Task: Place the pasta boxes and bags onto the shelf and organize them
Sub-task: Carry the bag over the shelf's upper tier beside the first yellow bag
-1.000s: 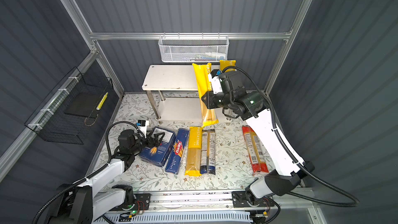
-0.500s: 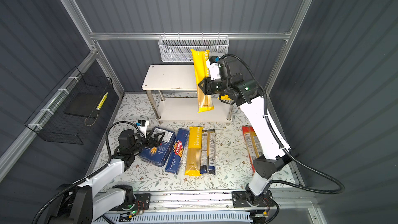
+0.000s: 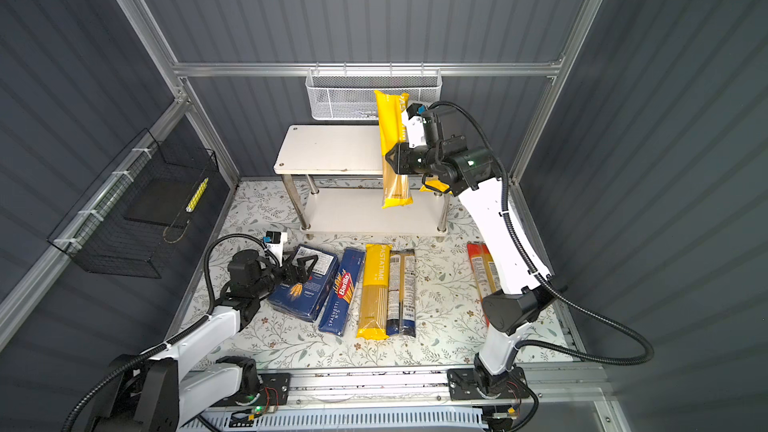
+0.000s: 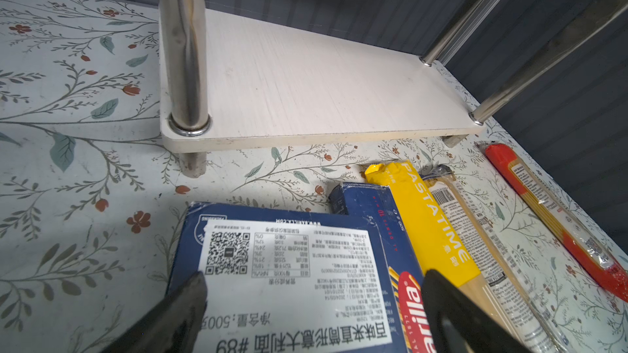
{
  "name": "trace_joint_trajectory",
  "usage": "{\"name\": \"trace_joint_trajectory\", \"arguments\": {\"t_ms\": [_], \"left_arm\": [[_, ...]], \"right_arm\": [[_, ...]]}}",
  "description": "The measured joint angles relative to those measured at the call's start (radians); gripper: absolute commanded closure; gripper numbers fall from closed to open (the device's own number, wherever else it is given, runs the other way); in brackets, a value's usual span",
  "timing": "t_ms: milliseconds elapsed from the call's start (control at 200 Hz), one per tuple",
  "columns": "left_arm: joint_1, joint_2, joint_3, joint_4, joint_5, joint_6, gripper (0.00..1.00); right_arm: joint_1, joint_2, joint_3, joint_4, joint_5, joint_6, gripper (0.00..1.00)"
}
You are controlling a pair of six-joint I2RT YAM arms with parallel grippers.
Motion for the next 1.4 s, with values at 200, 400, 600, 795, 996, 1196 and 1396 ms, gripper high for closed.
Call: {"name": "trace_joint_trajectory", "arguments": {"t_ms": [200,400,600,795,996,1196,1396], "left_arm": [[0.000,0.000,0.000,0.000,0.000,0.000,0.01],[0.000,0.000,0.000,0.000,0.000,0.000,0.01],[0.000,0.003,0.000,0.000,0.000,0.000,0.01],[0.000,0.003,0.000,0.000,0.000,0.000,0.01],[0.000,0.003,0.000,0.000,0.000,0.000,0.01],[0.000,0.003,0.000,0.000,0.000,0.000,0.01],[0.000,0.003,0.000,0.000,0.000,0.000,0.01]], "right_arm": [[-0.020,0.041,0.021,0.011,-0.002,0.014,1.00],[-0.045,0.081,0.058,0.014,-0.008,0.026,1.00],[-0.056,0.119,0.127,0.010,-0.014,0.038,0.89],[-0.063,0.120,0.124,0.011,-0.022,0.061,0.84],[-0.064,0.100,0.077,0.047,-0.022,0.086,0.80],[-0.067,0.093,0.061,0.061,-0.021,0.105,0.70],[-0.068,0.071,0.013,0.096,-0.013,0.119,0.60]]}}
